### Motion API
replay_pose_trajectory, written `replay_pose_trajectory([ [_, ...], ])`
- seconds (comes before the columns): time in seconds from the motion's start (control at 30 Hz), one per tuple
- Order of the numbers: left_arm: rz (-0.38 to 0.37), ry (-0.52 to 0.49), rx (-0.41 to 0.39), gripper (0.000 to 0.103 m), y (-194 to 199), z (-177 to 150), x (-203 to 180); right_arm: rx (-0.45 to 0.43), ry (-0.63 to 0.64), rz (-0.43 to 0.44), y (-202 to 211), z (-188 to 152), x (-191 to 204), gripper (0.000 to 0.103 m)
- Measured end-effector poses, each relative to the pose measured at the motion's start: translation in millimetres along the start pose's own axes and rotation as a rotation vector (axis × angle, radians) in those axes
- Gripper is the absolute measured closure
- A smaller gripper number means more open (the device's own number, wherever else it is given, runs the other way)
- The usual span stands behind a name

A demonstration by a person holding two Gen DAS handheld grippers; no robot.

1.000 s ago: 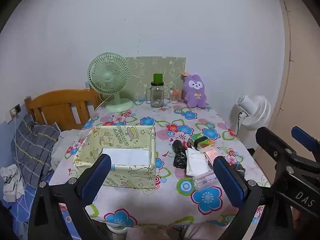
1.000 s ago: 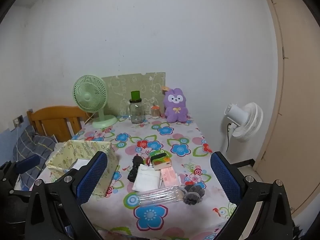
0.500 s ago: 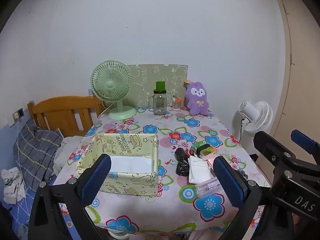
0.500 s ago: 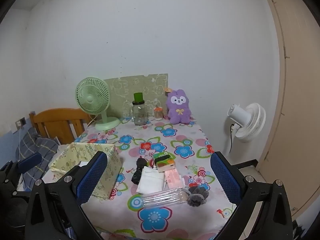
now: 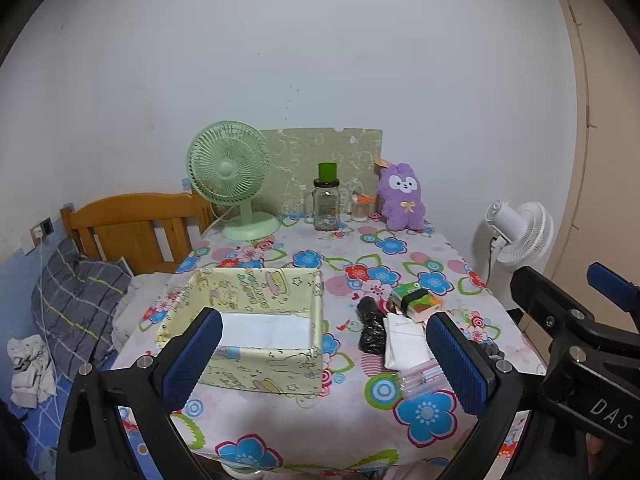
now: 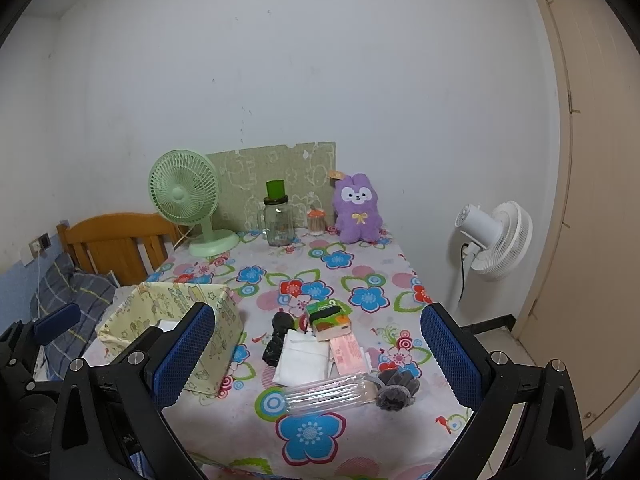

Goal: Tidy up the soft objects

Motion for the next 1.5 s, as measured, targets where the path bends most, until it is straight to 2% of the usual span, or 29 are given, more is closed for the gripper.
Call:
replay_pose_trajectory([
  [0.63,-0.003,-0.004,0.008,0.000,-4.0,0.8,-0.3,0.000,-0.001,0.004,-0.1,-1.0,-0.4,0.000],
  [1.5,0.029,0.008,0.002,0.000,-8.2,2.3,4.6,-0.010,0.003,-0.001,-1.4,4.6,-3.8,0.000],
])
Point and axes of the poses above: each gripper's, at about its wrist camera, not at the fingertips, and y roughly against the way its jaws point, x to its left, z to its top, the point moved 8 cm from there along -y, roughly the way its jaws point, and after that the axes turned 15 degrees about z, right-handed, at the moved point
